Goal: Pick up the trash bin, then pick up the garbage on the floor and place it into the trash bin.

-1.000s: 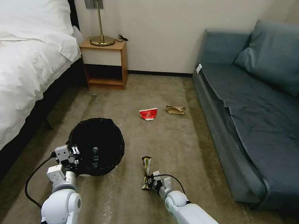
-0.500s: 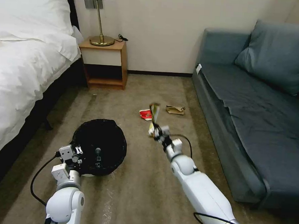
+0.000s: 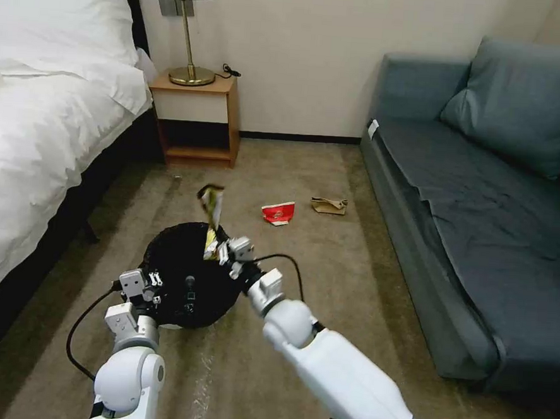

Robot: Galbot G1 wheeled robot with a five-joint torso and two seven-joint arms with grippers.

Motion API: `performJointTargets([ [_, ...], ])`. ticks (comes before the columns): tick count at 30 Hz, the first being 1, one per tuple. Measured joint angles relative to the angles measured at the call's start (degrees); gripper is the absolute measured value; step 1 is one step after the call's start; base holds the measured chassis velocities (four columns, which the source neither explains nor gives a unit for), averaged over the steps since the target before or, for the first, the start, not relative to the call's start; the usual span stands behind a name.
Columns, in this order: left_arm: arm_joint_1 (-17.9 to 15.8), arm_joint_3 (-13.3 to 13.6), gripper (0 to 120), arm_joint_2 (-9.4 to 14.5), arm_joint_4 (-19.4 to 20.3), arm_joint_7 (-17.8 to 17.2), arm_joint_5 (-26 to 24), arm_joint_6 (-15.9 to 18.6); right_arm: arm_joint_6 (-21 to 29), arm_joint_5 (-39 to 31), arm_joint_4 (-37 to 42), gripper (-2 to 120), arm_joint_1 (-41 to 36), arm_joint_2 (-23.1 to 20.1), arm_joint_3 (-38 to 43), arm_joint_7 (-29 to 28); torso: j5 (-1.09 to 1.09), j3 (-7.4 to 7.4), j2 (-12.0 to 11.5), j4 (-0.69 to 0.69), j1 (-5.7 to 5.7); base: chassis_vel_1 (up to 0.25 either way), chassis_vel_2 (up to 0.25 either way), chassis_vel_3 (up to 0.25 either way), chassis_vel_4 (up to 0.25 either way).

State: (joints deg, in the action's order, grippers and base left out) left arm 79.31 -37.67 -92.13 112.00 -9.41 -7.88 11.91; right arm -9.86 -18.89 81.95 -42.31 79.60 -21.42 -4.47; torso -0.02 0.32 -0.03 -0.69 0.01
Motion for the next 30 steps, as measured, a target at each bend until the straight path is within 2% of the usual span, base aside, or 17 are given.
performJointTargets([
  [4, 0.1, 0.3, 5, 0.0, -0.1, 0.0, 0.2, 0.0, -0.8, 1.0, -1.3, 0, -0.6, 0.2, -0.4, 0.9, 0.0, 0.0, 0.0, 0.0, 0.0, 0.0, 0.0, 0.0, 0.0],
  [5, 0.2, 0.4, 5, 0.0, -0.3, 0.0, 0.5, 0.0, -1.0, 1.6, -1.9, 7, -1.3, 0.3, -0.5, 1.2, 0.01, 0.0, 0.0, 0.0, 0.0, 0.0, 0.0, 0.0, 0.0],
  [11, 0.1, 0.8, 5, 0.0, -0.5, 0.0, 1.0, 0.0, -1.5, 2.4, -2.4, 20, -2.1, 0.2, -0.6, 1.7, 0.01, 0.0, 0.0, 0.0, 0.0, 0.0, 0.0, 0.0, 0.0],
  [14, 0.0, 1.1, 5, 0.0, -0.6, 0.1, 1.6, 0.0, -1.6, 2.4, -2.4, 39, -2.0, 0.2, -0.5, 1.8, 0.01, 0.0, 0.0, 0.0, 0.0, 0.0, 0.0, 0.0, 0.0],
  [17, 0.0, 1.2, 5, 0.0, -0.6, 0.1, 1.6, 0.0, -1.6, 2.4, -2.4, 41, -1.9, 0.2, -0.5, 1.8, 0.01, 0.0, 0.0, 0.0, 0.0, 0.0, 0.0, 0.0, 0.0],
  [20, -0.1, 1.2, 5, 0.0, -0.6, 0.1, 1.8, 0.0, -1.3, 2.3, -2.2, 60, -1.8, 0.3, -0.4, 2.1, 0.01, 0.0, 0.0, 0.0, 0.0, 0.0, 0.0, 0.0, 0.0],
  [21, -0.1, 1.2, 5, 0.0, -0.6, 0.1, 1.8, 0.0, -1.3, 2.3, -2.2, 60, -1.8, 0.3, -0.4, 2.1, 0.01, 0.0, 0.0, 0.0, 0.0, 0.0, 0.0, 0.0, 0.0],
  [24, -0.1, 1.1, 5, 0.0, -0.6, 0.1, 1.8, 0.0, -1.3, 2.3, -2.2, 73, -1.9, 0.3, -0.5, 2.1, 0.01, 0.0, 0.0, 0.0, 0.0, 0.0, 0.0, 0.0, 0.0],
  [25, -0.1, 1.1, 5, 0.0, -0.6, 0.1, 1.8, 0.0, -1.3, 2.3, -2.2, 73, -1.9, 0.3, -0.5, 2.1, 0.01, 0.0, 0.0, 0.0, 0.0, 0.0, 0.0, 0.0, 0.0],
  [27, -0.1, 1.0, 5, 0.0, -0.5, 0.1, 1.8, 0.0, -1.4, 2.5, -2.3, 85, -2.1, 0.4, -0.6, 2.2, 0.01, 0.0, 0.0, 0.0, 0.0, 0.0, 0.0, 0.0, 0.0],
  [30, -0.1, 0.9, 5, 0.0, -0.4, 0.1, 1.8, 0.0, -1.4, 2.6, -2.3, 91, -2.2, 0.4, -0.6, 2.2, 0.01, 0.0, 0.0, 0.0, 0.0, 0.0, 0.0, 0.0, 0.0],
])
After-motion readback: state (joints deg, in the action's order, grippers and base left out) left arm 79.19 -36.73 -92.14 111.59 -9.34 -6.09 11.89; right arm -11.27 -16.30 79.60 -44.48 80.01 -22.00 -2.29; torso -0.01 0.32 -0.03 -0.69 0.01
